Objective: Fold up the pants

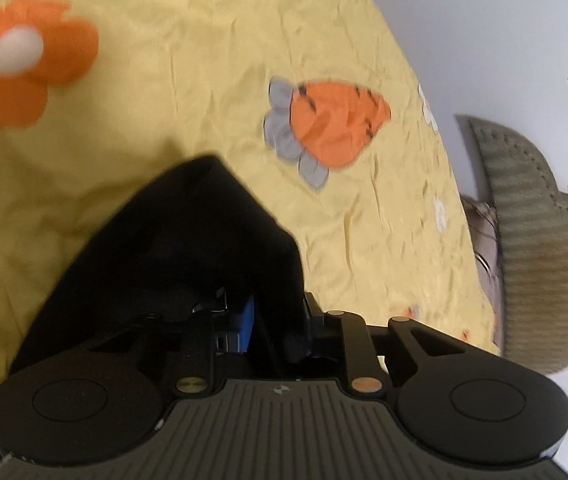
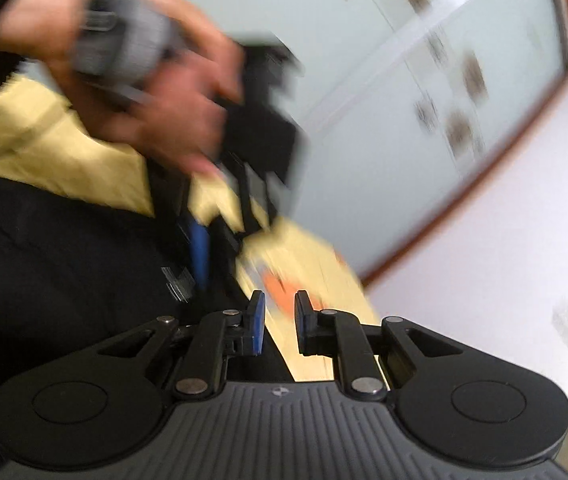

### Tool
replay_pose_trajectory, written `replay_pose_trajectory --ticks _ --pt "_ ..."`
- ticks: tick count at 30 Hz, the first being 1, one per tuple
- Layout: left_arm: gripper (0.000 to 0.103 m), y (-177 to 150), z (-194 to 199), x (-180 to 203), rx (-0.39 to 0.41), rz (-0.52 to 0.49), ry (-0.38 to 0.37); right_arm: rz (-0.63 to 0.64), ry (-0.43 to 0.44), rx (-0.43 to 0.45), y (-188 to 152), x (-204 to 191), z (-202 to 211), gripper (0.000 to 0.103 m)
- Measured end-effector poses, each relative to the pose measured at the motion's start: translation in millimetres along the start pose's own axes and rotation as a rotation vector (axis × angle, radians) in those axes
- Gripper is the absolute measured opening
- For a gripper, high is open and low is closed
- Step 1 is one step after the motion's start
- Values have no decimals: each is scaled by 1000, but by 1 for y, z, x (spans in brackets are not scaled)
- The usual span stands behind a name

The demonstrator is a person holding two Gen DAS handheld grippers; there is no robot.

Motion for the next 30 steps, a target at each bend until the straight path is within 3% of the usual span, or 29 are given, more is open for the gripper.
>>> replay_pose_trajectory --ticks 2,5,6,8,9,10,11,13,14,15,16,18,19,20,23,25,30 --pt "24 2 3 3 58 -16 15 -83 80 -129 -26 29 -15 17" --pt "14 -2 10 8 118 -59 25 -211 177 -199 -53 65 -36 17" --pt "12 -4 13 10 132 -84 29 -239 199 -209 -58 74 -42 22" --pt "9 -11 20 13 162 -141 46 -270 291 -239 -67 82 -53 44" --pt "9 -14 23 14 170 -164 50 -267 311 -245 -69 84 -58 73" --pt "9 -18 26 14 178 -187 54 -258 332 -243 -72 85 -61 85" --pt "8 -21 29 15 189 -211 62 -246 346 -223 -70 87 -66 85" --pt "8 -29 32 15 205 -254 79 -264 394 -236 -73 91 -71 80" --pt "7 -33 35 16 216 -271 86 -309 415 -274 -75 94 -77 70" --pt "7 -37 37 16 227 -285 92 -346 426 -300 -78 96 -81 36" --pt "8 -41 39 17 236 -298 91 -362 422 -311 -79 96 -81 16" --pt "7 -48 47 18 253 -321 89 -314 378 -292 -77 93 -77 5" --pt "7 -51 52 18 265 -329 92 -283 346 -272 -73 87 -69 4" --pt "0 -55 59 19 285 -340 92 -254 294 -250 -68 79 -59 4" --pt "0 -75 100 20 469 -442 176 -143 142 -185 -54 60 -19 4" --pt "0 -90 127 14 524 -465 179 -99 94 -143 -45 43 10 4" --pt "1 -127 147 -23 367 -445 147 -6 102 -99 -43 -17 72 4"
Point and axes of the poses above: each gripper's, at about its wrist camera, not at the fingertips, and z roughly against the way its jaws point, x to its right, y to its top, the point moved 3 cm from there along -z, roughly the way its jaws point, and after that the axes turned 1 degree about -z, right-handed, at the moved point
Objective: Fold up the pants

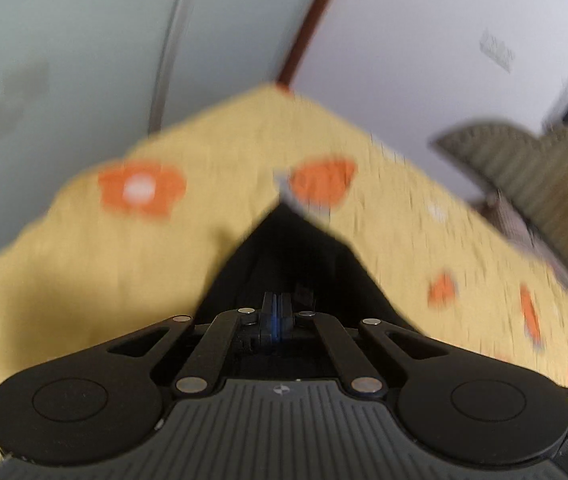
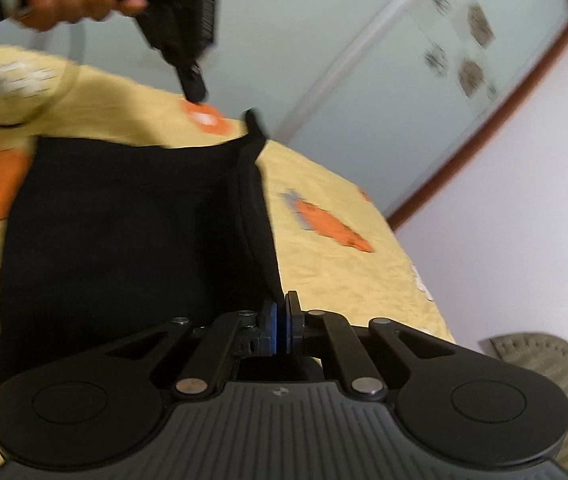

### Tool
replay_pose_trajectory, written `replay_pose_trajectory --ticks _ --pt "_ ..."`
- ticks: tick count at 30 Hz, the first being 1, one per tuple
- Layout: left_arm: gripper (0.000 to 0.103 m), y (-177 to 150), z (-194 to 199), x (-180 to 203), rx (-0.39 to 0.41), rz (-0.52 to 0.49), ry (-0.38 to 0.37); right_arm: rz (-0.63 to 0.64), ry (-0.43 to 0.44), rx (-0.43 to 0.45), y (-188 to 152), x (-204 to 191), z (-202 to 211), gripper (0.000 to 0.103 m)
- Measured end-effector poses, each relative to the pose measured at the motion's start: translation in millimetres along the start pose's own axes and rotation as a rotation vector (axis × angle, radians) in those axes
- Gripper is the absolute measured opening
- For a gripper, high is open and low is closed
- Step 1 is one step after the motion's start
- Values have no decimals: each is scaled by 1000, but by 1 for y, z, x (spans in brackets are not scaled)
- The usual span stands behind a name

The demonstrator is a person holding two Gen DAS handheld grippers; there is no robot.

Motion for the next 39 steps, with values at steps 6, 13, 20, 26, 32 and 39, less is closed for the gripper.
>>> replay_pose_trajectory --ticks 6,13,20,26,32,39 --pt "43 -44 21 -22 -76 126 -164 43 26 -21 -9 -51 19 4" --pt "58 -54 40 -28 -16 138 -81 -14 56 0 -14 -64 54 4" --pt "62 -60 37 -39 -44 151 -36 14 63 -106 -35 -91 68 4" --pt "62 -65 32 -41 -101 143 -71 81 67 -115 -23 -97 79 6" --pt "66 -58 44 -33 -1 118 21 -246 124 52 34 -86 51 19" --pt "69 -61 52 -34 -8 61 55 -154 130 128 79 -131 3 25"
Point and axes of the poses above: each gripper's, at about its wrist camera, not at the fingertips, and z roughly against the way its jaws point, x to its right, y to its top, the point moved 3 cm from there along -z, roughly the way its jaws point, and after that the axes turned 1 degree about -z, right-handed, at the moved point
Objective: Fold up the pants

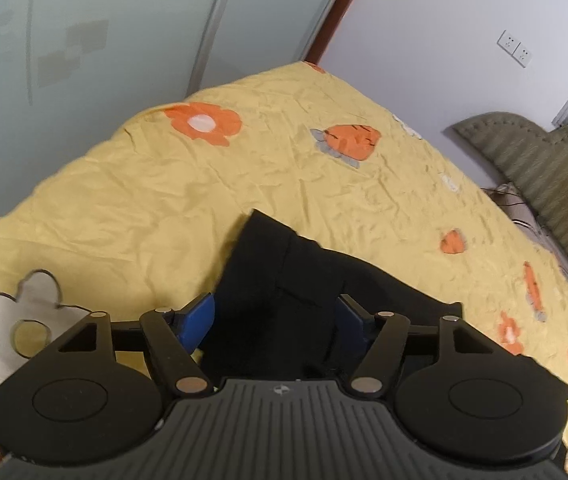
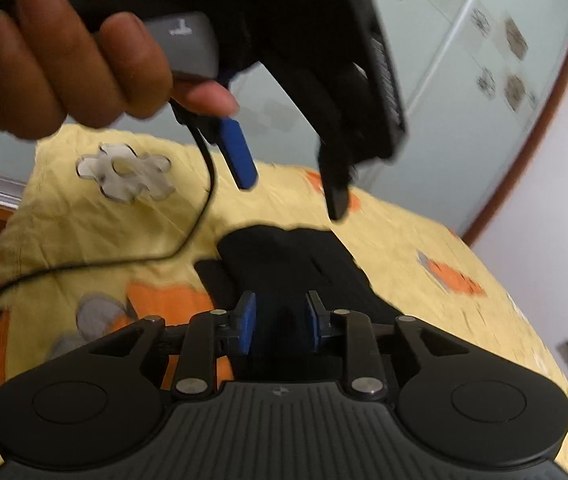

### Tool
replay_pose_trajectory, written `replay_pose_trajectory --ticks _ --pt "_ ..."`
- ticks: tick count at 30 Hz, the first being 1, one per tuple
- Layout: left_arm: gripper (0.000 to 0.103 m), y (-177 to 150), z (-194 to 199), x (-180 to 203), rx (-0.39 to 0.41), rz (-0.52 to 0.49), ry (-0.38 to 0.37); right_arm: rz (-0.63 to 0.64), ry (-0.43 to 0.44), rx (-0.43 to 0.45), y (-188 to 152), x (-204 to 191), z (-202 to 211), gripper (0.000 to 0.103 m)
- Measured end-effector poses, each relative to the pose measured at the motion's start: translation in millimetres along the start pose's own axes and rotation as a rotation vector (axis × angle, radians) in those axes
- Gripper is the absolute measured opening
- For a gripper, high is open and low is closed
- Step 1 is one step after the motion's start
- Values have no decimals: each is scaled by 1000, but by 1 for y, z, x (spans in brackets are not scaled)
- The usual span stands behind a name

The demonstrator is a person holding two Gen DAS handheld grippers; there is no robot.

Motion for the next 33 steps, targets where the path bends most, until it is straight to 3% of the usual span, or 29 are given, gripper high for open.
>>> replay_pose_trajectory --ticks 6,9,17,21,23,26,28,29,31,33 --pt "69 -1 -3 -16 -24 61 -13 14 12 -88 -5 -7 -35 25" --pt "69 -2 -2 -16 -25 60 -18 18 11 -70 -8 -10 -29 4" --pt "71 -3 -7 5 -41 28 -45 -21 65 -66 -12 -15 -18 6" --pt "71 -13 -9 33 -59 -23 -83 -144 69 13 -17 17 45 9" --pt "72 -19 -13 53 -75 -78 -103 -246 1 19 -36 45 85 9" --pt "73 -38 -23 94 -123 -211 -170 -442 -174 -66 -92 91 137 12" --pt "73 -56 -31 128 -163 -324 -238 -612 -280 -173 -145 115 168 38" --pt "73 -67 -34 148 -176 -393 -282 -686 -322 -251 -173 122 184 43" --pt "73 -88 -38 180 -182 -531 -337 -742 -417 -351 -215 125 224 43" --pt "73 -112 -38 211 -147 -694 -367 -832 -512 -337 -237 131 272 44"
Point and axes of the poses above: each gripper's, at about its wrist camera, not at the fingertips, and z roughly against the way its jaws point, x to its right, y to its top, the point moved 3 cm from there along -z, roughly the way its jaws point, and after that the axes turned 1 degree about -z, right-handed, at the moved point
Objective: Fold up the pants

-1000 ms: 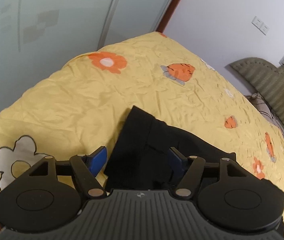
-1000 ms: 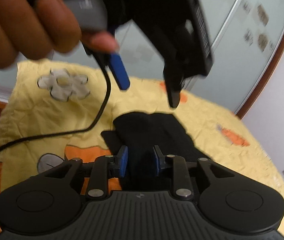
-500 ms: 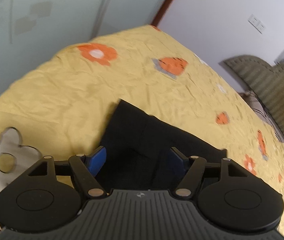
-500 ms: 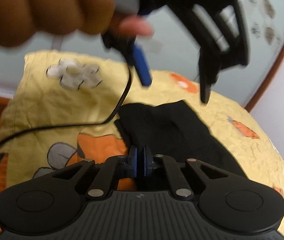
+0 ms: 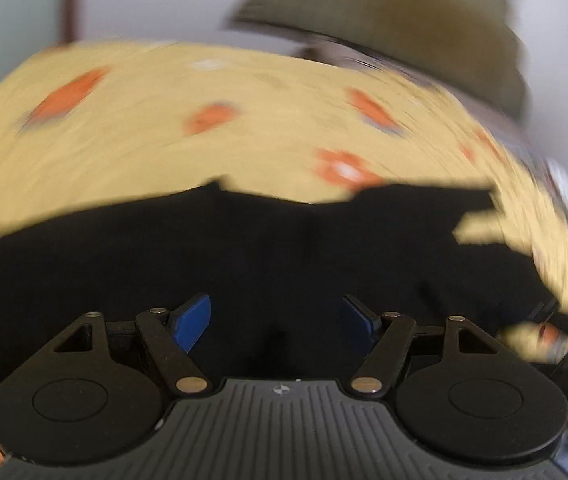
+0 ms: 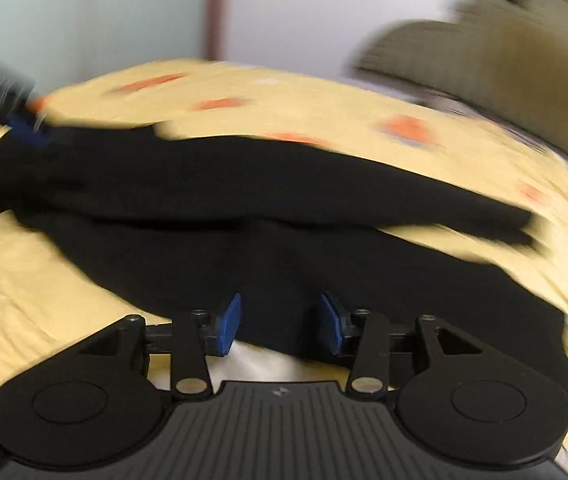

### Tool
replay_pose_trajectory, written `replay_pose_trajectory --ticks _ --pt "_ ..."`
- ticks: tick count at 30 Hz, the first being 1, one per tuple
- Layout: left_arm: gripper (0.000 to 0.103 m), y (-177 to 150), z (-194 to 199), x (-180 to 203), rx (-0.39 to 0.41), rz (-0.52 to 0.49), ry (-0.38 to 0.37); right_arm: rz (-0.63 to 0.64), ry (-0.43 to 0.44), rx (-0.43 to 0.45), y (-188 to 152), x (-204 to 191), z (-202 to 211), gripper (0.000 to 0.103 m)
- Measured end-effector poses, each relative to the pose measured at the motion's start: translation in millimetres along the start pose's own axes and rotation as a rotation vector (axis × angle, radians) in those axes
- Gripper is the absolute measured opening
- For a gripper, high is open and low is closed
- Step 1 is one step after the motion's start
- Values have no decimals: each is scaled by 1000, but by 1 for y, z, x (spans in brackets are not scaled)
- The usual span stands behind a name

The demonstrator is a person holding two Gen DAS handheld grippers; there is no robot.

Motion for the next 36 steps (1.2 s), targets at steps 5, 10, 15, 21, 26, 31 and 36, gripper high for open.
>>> replay_pose_trajectory --ticks 5,10,15,21,26,31,36 --pt "78 -17 -35 66 -8 -344 1 -480 196 166 8 81 19 45" --pt "79 -35 -58 82 1 -523 148 -778 436 114 15 90 -61 45" --pt "79 -39 -66 80 18 -598 232 -954 486 19 13 75 -103 44" --pt "85 -41 -78 89 63 -656 221 -920 446 115 24 63 -99 10" --pt "50 -30 -82 77 52 -535 195 -939 432 182 23 68 -84 7" --pt "16 -34 -68 78 74 -511 195 -914 395 200 14 66 -69 6" --pt "7 -48 -46 82 76 -527 118 -924 380 185 -2 66 -58 6"
Point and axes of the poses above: each gripper's, at about its wrist camera, not at the fingertips, and z roughly against the way its jaws point, x to its right, y to its top, the point moved 3 cm from there along -z, roughly the way its jaws point, and after that the axes turned 1 degree about -z, right-handed, at the moved point
